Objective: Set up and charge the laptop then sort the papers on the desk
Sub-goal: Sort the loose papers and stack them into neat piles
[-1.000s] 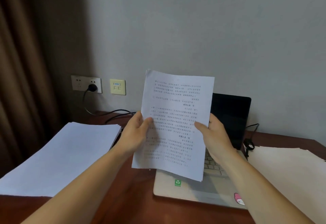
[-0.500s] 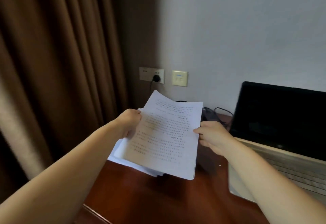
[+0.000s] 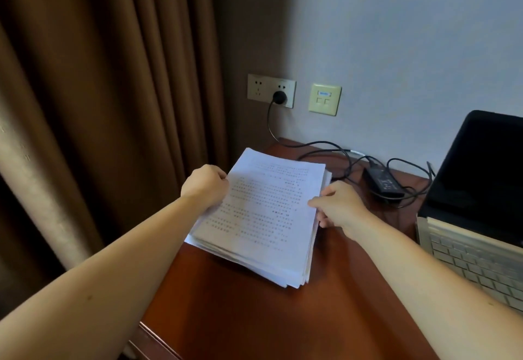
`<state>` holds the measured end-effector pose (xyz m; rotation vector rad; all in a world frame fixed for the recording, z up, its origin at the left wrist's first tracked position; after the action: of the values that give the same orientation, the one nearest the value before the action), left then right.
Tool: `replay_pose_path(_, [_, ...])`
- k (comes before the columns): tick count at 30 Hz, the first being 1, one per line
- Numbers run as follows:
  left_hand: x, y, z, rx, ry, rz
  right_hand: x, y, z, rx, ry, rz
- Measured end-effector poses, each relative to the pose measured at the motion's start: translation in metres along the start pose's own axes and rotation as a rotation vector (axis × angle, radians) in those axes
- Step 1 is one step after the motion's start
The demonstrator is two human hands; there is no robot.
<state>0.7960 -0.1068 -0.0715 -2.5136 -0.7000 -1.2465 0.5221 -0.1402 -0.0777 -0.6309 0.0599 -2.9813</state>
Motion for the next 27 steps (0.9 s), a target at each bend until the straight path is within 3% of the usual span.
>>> replay_pose_path(4, [-0.005,0.004,0.001,0.0,0.005,0.038,-0.001,-0.002,0.001,0.094,-0.387,0.02])
replay_pose_path(8, [-0.005,0.007,-0.003,-0.003,0.009,0.05,0.0,-0.01,0.007,0.177,-0.534,0.035])
replay_pose_path(13, [-0.004,-0.006,-0.02,-0.055,0.098,-0.024,0.021,-0.022,0.009,0.153,-0.455,-0.002])
replay_pose_path(18, [-0.016,-0.048,-0.071,-0.278,0.26,-0.04,0.063,-0.047,0.005,0.184,-0.3,-0.087])
replay_pose_path(27, [-0.087,-0.181,-0.219,-0.717,0.167,0.169,0.209,-0.119,-0.039,0.182,-0.1,-0.348])
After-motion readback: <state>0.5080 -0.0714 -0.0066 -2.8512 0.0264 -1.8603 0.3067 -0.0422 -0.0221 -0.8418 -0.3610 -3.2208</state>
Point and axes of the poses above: each hand's wrist, its own y-axis towards the middle knuckle, its own x-axis out of the back of the hand, z = x × y, the point moved 3 cm from there along y, towards the middle knuckle, and after that the axes turned 7 degrees about x, right-handed, at the moved point
